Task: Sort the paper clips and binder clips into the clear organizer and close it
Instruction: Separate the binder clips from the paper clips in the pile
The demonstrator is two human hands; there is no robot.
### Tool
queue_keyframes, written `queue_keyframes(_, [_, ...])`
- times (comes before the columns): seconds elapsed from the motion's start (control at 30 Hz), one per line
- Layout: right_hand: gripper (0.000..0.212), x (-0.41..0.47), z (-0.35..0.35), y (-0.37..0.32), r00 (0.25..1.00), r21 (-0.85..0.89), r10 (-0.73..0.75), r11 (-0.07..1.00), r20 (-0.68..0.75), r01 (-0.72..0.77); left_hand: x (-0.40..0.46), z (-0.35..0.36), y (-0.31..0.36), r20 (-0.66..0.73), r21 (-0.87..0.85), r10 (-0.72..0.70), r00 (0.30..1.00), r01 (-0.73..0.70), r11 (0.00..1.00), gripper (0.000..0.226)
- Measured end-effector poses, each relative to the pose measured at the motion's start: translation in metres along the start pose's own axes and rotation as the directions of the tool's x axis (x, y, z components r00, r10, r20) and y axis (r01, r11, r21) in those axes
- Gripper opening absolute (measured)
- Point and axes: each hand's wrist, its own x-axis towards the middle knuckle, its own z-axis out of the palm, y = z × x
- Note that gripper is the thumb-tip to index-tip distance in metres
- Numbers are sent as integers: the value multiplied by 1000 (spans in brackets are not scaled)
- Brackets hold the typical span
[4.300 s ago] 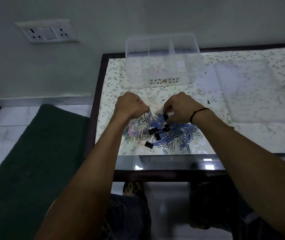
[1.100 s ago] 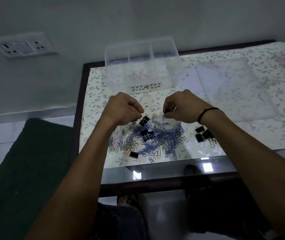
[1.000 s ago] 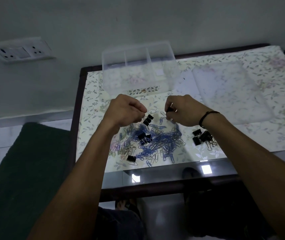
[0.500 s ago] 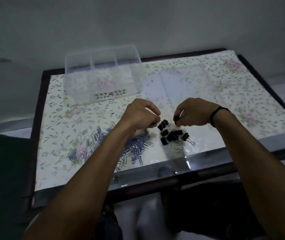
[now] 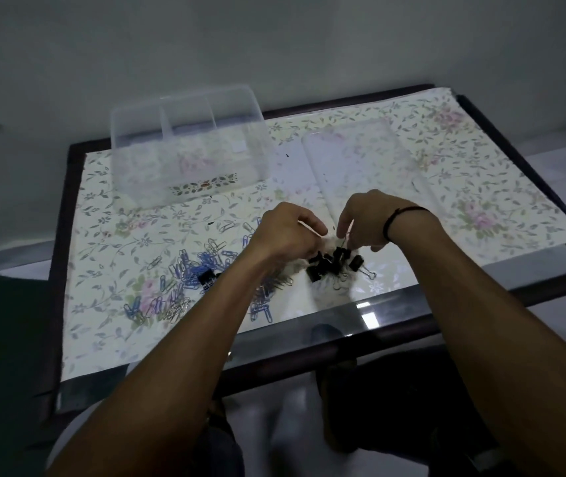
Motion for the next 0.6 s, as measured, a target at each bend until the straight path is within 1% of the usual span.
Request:
queue_keyframes(0.1, [29,2,3,-10,993,-87,-60,995,-99,52,-8,-25,-2,-41,-71,-12,999,10,997,13])
queue_keyframes(0.17, [30,4,3,-13,983,-81,-87,994,-165,75,-12,-46,-6,-93,-99,-9,996,0,995,14])
queue_keyframes(0.2, [30,6,4,-22,973,-89,-111,992,-200,95,-18,-63,-13,-140,-97,-11,990,-3,995,14])
queue_keyframes(0.3, [33,8,5,-43,952,-82,-179,983,-250,163,-27,-101,-40,-292,-55,-12,956,-4,998,14])
queue_keyframes(0.37, [32,9,8,-59,939,-43,-242,970,-245,239,-36,-116,-59,-346,31,2,938,9,999,14])
queue_keyframes(0.43, [28,9,14,-75,925,-14,-307,950,-223,312,-43,-122,-72,-329,156,30,944,23,987,13])
queue_keyframes(0.5, [26,9,23,-93,908,-13,-368,928,-200,373,-48,-127,-80,-281,284,49,958,34,958,12])
queue_keyframes(0.6, [23,10,37,-114,889,-45,-426,904,-169,425,-47,-129,-84,-211,396,38,977,50,917,22])
